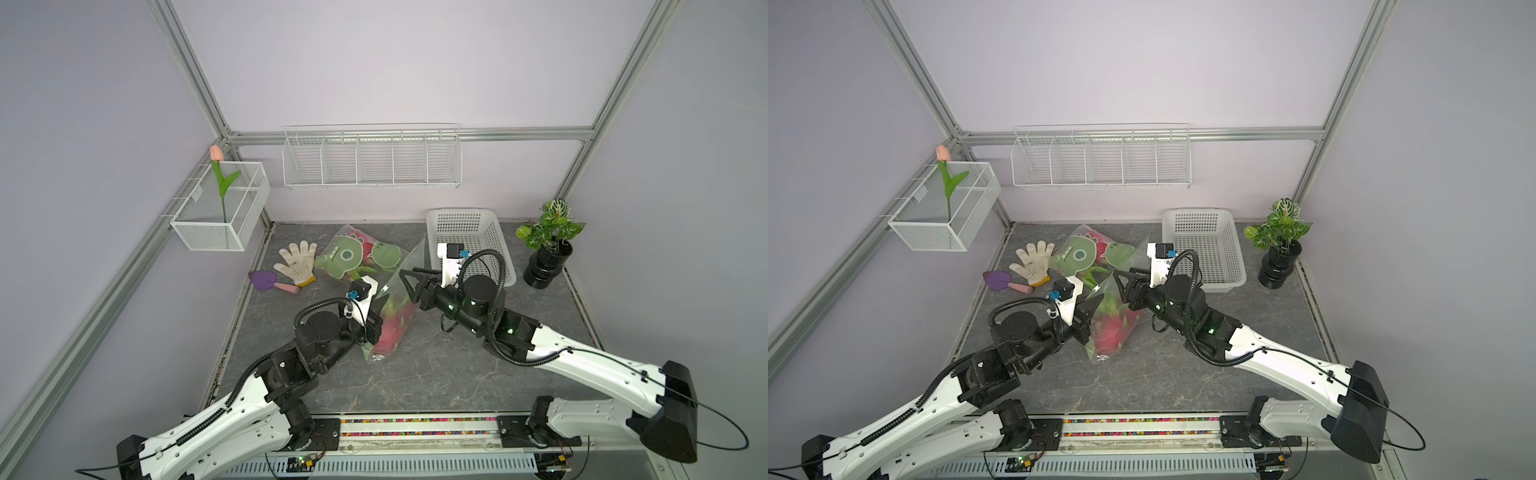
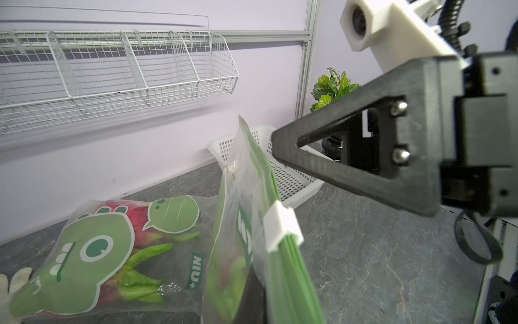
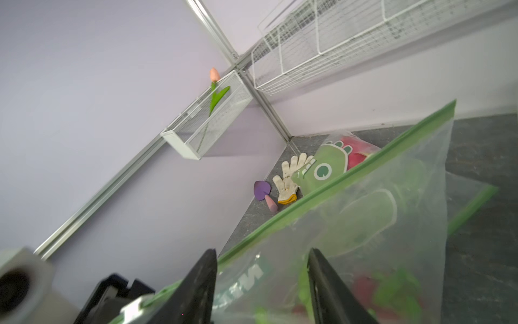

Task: Open the zip-top bag and take out the dragon fruit
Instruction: Pick up the zipper food storage bag at the center of the board.

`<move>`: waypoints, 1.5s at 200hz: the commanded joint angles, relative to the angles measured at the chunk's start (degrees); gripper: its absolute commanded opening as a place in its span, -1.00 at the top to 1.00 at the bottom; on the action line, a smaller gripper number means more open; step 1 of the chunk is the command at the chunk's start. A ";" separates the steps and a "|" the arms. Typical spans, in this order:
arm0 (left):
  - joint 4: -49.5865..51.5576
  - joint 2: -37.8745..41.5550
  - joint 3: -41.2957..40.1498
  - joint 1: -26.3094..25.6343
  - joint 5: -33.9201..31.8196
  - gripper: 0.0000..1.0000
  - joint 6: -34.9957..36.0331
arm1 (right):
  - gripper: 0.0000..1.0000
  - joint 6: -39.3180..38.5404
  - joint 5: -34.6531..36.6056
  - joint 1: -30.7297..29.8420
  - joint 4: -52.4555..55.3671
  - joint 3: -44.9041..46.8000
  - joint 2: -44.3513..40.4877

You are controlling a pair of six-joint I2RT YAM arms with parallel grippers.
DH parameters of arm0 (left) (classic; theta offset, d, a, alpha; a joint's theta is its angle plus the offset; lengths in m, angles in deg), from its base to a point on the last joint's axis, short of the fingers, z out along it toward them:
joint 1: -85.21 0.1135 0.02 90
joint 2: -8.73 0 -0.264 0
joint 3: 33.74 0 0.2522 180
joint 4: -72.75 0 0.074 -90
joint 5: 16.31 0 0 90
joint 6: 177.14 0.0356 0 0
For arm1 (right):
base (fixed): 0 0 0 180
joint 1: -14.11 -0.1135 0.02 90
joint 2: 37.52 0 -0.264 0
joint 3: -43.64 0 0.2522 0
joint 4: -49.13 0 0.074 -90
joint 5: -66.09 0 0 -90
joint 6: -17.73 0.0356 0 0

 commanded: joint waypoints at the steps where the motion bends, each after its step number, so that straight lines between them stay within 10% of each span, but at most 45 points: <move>1: 6.51 -0.47 5.71 4.60 8.29 1.00 0.67 | -0.09 -13.91 -12.62 3.59 2.17 -0.30 -4.20; 122: 29.62 -19.78 30.27 7.86 25.06 1.00 5.75 | -0.31 -43.72 -46.70 21.98 24.76 2.51 -15.93; 187: 29.53 -24.83 33.41 17.14 45.05 1.00 9.77 | -0.47 -45.75 -43.05 22.57 22.50 4.88 -20.85; 300: 34.91 -27.75 38.22 17.20 50.53 1.00 16.73 | -0.64 -48.68 -43.68 22.44 23.61 -4.55 -9.08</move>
